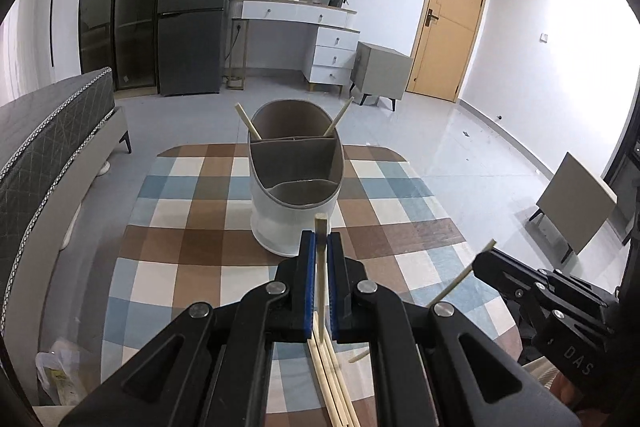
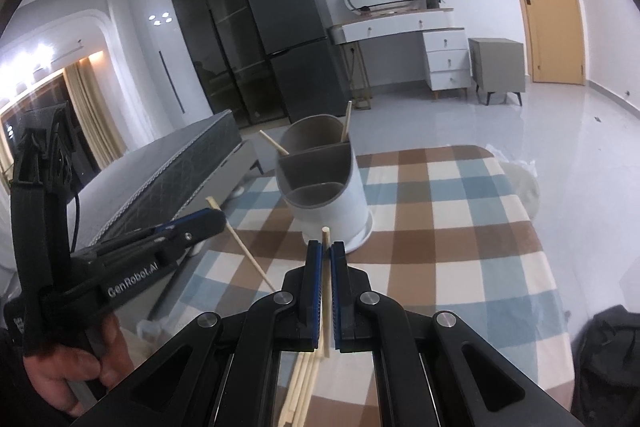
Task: Organize utensils
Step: 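Carry both held chopsticks over the white caddy with both tools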
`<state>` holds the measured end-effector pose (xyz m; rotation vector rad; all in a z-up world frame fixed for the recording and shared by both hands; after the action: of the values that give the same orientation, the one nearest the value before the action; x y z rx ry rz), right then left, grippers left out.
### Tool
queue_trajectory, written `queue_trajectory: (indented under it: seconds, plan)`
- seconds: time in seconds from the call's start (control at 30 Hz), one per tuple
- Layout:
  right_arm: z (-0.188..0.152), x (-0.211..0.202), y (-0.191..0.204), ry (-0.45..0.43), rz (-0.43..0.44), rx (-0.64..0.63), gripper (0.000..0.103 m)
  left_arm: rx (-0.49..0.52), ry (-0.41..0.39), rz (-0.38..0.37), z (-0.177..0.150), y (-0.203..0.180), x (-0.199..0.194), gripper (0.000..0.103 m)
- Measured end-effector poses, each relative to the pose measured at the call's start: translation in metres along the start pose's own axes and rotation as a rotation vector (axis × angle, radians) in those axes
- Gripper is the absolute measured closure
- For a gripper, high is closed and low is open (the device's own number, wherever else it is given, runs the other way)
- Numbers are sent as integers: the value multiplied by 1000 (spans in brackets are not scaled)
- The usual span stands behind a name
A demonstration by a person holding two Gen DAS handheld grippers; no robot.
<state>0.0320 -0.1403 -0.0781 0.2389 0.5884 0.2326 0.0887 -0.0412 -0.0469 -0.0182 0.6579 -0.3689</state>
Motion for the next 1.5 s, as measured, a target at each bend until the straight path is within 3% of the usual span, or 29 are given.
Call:
queue_trajectory:
  seconds: [0.5, 0.77, 0.97, 1.27, 1.5]
  plan:
    - [28, -22, 15, -71, -2, -6, 99, 17, 4, 0, 31, 10, -23, 102]
    - [78, -26, 27, -126, 9, -52, 99, -19, -18, -48, 79, 14, -25, 102]
    - [135, -24, 32, -189, 12, -86, 99, -28, -62, -47, 125, 22, -24, 102]
    - [203, 14, 47, -219, 22, -173, 99, -24, -95, -41, 169, 40, 1, 102]
    - [221, 64, 52, -188, 34, -221, 99, -43, -122, -45, 181, 58, 30, 102]
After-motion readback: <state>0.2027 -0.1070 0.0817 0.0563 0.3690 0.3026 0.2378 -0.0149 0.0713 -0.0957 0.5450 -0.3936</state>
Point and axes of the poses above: each gripper's, at about its wrist camera, not at the fingertips, and x roughly the way its jaws point, y to its left, z to its top, the point moved 6 cm from there along x, roughly the way its jaws point, and after that the axes turned 4 degrees about x, right-handed, at the moved point
